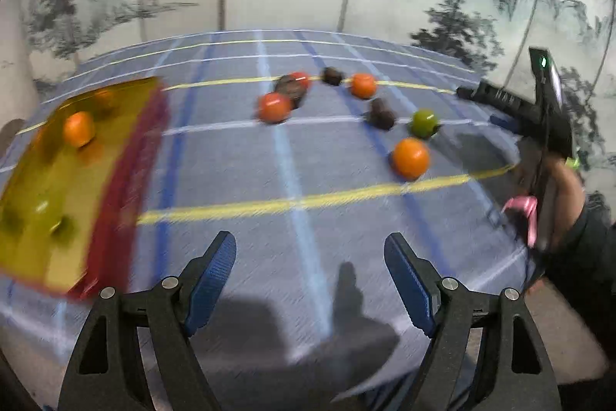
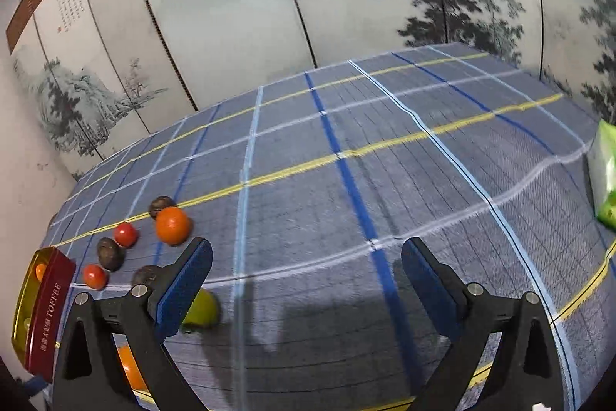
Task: Organize fruits
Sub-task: 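Lower the left gripper onto another orange tangerine and close it, then carry the tangerine with the left gripper into the gold tin and open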
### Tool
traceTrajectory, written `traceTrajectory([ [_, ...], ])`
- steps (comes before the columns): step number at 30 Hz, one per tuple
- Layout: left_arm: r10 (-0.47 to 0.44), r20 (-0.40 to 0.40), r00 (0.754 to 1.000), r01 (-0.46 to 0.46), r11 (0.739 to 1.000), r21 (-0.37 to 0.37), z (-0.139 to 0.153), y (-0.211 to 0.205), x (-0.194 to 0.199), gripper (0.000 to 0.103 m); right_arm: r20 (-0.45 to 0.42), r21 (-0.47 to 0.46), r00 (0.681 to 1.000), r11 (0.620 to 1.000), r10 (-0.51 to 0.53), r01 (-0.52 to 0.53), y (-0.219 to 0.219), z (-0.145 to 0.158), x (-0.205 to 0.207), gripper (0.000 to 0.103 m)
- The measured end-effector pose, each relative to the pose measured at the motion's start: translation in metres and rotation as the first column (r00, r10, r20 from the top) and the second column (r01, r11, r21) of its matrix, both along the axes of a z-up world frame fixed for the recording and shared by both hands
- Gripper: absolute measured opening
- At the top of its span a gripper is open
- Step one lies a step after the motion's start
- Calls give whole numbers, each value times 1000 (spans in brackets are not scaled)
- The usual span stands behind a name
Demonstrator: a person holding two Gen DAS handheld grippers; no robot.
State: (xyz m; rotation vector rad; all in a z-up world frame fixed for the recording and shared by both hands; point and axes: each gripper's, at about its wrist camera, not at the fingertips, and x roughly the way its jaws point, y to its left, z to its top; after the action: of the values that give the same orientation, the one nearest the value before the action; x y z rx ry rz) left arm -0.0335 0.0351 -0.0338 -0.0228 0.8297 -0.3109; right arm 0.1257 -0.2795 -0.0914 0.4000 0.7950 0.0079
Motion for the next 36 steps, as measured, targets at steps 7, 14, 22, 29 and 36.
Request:
traceTrajectory([
  [7,-114,-18,993,115,993,27,-11,-82,51,80,-28,144,999,988,-46,50,-27,-18,-2,101],
  [14,-117,-53,992,119,993,27,-30,-123,93,79,-55,206,996,975,-69,79,-37,-25,-3,102],
  [22,-167,-40,985,171,977,125,-28,-146,94,32,-57,204,996,976,-72,82,-38,-27,-3,102],
  [29,-171,-20,985,173,980,97,-12,-137,82,31,-57,205,996,975,-73,83,-37,-27,-2,102],
  [36,-119,53,991,117,992,37,34,-103,76,31,-59,202,995,976,-74,85,-38,-28,-1,102],
])
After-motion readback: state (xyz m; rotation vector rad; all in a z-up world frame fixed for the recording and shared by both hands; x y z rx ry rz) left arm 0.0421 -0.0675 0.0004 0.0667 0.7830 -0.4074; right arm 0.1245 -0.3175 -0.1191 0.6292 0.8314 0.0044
